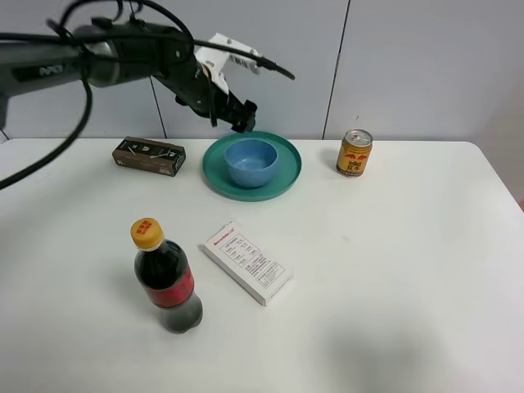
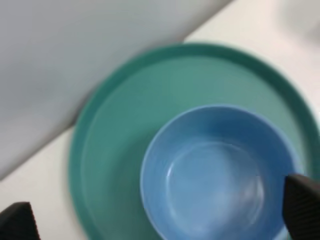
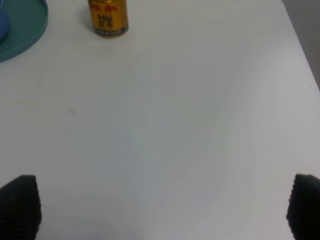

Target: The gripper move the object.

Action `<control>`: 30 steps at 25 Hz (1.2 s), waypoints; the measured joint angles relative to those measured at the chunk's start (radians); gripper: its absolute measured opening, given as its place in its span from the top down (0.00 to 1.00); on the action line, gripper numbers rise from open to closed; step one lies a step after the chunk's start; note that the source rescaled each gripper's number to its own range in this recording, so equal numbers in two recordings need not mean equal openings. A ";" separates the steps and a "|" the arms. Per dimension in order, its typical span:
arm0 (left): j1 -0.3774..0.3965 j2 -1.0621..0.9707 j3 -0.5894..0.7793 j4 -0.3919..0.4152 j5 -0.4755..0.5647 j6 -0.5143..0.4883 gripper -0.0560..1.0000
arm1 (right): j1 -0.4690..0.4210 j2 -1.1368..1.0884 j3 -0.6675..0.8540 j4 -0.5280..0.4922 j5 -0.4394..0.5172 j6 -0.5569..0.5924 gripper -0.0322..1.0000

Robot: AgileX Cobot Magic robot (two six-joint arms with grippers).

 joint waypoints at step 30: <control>0.566 -1.025 0.519 0.170 0.317 -0.030 0.01 | 0.000 0.000 0.000 0.000 0.000 0.000 0.00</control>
